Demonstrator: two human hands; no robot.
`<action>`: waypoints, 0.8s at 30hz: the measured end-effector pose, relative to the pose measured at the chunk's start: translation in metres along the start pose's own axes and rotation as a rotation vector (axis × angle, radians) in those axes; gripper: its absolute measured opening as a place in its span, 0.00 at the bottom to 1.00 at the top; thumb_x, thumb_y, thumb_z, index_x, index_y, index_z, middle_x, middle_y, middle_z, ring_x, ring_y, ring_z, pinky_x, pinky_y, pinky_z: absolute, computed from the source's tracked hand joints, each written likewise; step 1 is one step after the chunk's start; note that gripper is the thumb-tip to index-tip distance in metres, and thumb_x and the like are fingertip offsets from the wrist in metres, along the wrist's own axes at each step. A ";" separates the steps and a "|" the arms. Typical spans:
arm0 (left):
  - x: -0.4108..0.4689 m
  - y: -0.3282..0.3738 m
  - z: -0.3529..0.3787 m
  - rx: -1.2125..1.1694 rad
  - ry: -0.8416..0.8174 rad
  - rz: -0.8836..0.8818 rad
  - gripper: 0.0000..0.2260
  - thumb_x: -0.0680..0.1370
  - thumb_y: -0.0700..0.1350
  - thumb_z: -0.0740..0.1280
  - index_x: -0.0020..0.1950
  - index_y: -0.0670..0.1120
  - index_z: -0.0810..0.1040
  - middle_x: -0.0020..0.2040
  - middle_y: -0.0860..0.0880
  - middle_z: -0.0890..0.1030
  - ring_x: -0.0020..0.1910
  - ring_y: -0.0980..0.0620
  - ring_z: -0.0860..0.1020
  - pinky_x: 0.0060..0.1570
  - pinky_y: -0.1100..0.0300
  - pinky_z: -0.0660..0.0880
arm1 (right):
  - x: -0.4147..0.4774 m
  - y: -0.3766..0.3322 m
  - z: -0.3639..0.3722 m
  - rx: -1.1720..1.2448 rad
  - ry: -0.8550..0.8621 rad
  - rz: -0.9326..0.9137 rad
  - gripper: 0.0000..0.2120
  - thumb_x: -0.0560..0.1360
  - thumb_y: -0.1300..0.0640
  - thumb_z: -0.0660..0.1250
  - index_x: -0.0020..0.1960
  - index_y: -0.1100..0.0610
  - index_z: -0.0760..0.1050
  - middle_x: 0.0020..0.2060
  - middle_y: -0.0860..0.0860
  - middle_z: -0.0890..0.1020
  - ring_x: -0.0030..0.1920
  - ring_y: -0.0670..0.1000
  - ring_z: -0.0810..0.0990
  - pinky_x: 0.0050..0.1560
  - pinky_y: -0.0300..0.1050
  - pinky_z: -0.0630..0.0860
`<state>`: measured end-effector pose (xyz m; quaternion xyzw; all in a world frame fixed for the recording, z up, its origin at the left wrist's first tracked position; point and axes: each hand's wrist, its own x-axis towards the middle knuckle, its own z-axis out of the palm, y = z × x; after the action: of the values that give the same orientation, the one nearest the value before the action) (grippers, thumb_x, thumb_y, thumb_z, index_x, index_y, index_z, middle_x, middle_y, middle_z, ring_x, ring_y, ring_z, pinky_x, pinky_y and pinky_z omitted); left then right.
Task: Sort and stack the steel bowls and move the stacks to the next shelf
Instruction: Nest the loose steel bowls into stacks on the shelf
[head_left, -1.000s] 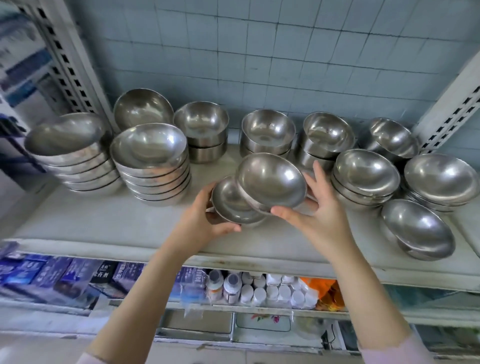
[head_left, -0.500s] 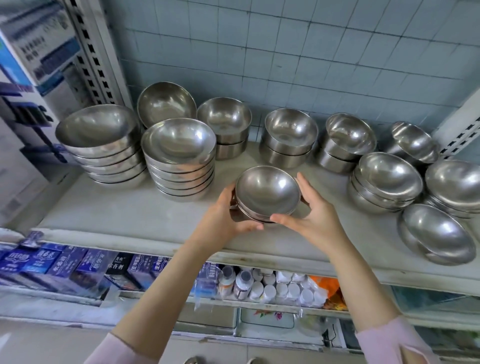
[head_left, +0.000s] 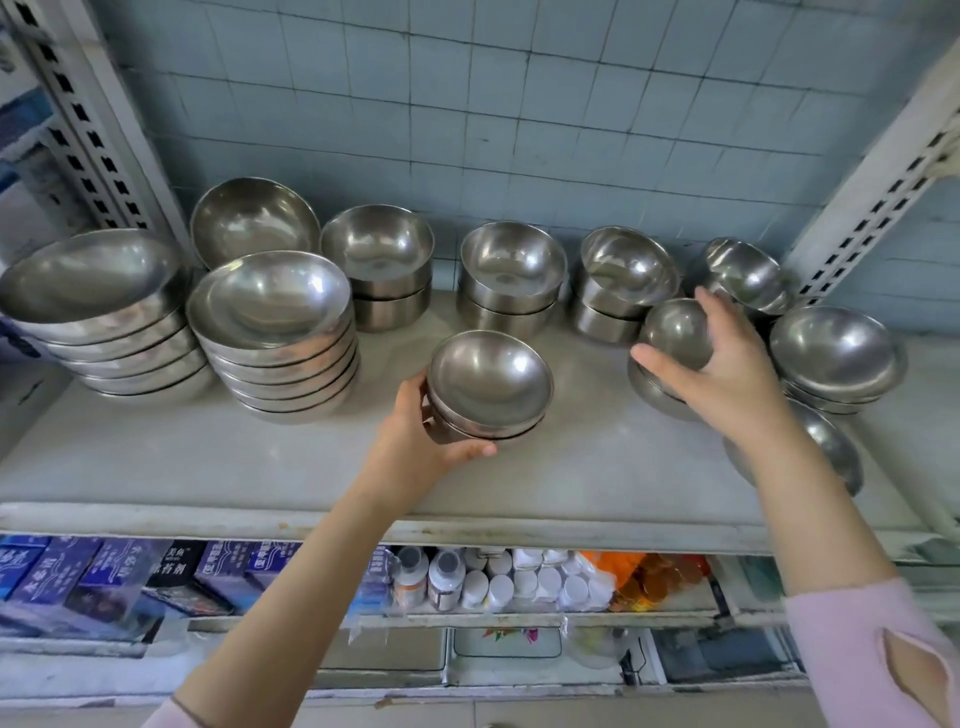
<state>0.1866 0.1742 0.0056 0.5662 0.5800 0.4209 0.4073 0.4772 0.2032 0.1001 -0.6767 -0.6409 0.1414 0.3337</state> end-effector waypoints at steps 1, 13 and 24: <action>0.001 0.002 0.002 0.001 -0.001 0.002 0.46 0.60 0.47 0.83 0.72 0.48 0.62 0.60 0.54 0.75 0.59 0.56 0.75 0.52 0.71 0.70 | 0.005 0.013 0.000 -0.075 -0.021 0.024 0.49 0.67 0.35 0.73 0.80 0.52 0.56 0.80 0.50 0.57 0.79 0.51 0.53 0.78 0.55 0.54; -0.003 -0.003 0.004 0.029 0.039 -0.035 0.53 0.51 0.64 0.80 0.72 0.52 0.63 0.62 0.52 0.78 0.61 0.54 0.78 0.64 0.48 0.73 | 0.025 0.063 -0.007 -0.131 -0.064 0.097 0.58 0.56 0.22 0.69 0.78 0.45 0.54 0.79 0.54 0.59 0.78 0.61 0.55 0.74 0.63 0.60; -0.003 -0.002 0.003 0.016 0.047 -0.029 0.52 0.50 0.64 0.81 0.69 0.51 0.66 0.60 0.53 0.79 0.58 0.57 0.79 0.62 0.50 0.75 | 0.018 0.051 -0.018 0.007 0.041 0.024 0.52 0.60 0.39 0.81 0.77 0.52 0.61 0.74 0.52 0.67 0.75 0.55 0.61 0.75 0.55 0.60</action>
<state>0.1893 0.1712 0.0023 0.5508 0.6008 0.4234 0.3954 0.5306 0.2178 0.0855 -0.6858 -0.6254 0.1337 0.3474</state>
